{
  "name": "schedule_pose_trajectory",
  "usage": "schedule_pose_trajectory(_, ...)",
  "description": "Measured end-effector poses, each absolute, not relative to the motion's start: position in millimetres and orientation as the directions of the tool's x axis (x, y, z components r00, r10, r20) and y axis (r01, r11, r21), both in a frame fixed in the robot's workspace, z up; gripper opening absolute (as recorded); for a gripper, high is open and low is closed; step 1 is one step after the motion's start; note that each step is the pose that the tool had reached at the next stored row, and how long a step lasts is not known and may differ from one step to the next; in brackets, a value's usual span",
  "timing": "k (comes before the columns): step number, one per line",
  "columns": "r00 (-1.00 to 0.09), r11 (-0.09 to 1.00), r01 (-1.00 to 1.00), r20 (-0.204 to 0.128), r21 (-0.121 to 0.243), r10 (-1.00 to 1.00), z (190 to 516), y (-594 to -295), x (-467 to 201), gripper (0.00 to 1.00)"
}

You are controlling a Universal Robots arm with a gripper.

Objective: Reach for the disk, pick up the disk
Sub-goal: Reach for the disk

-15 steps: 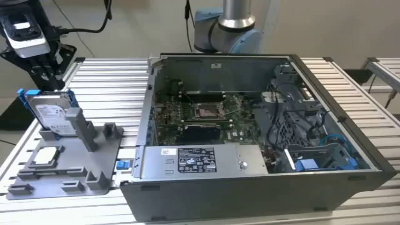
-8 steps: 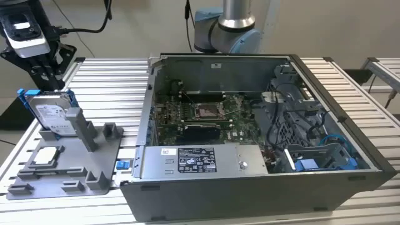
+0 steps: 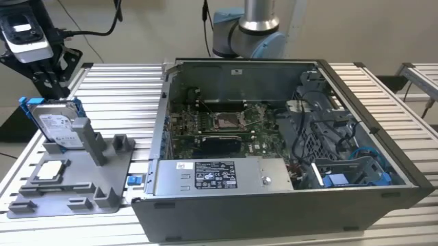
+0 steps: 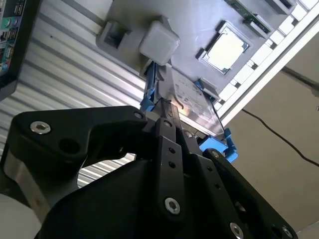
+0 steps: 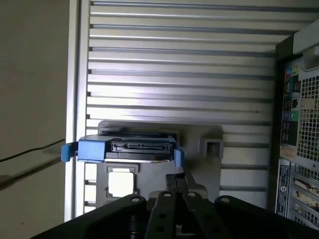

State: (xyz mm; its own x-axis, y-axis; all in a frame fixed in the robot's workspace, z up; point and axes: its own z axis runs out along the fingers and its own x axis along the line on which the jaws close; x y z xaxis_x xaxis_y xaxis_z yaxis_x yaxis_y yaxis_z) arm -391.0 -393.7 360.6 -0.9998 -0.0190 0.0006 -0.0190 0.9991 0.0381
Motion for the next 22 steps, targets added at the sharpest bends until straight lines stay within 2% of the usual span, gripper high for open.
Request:
schedule_pose_trajectory(14,-1.0,0.999,-0.019,0.001,0.038,-0.019,360.1,-372.4,-444.1,0.0)
schedule_pose_trajectory(22,-1.0,0.999,-0.019,0.0,0.038,-0.019,358.7,-372.0,-457.2,0.0)
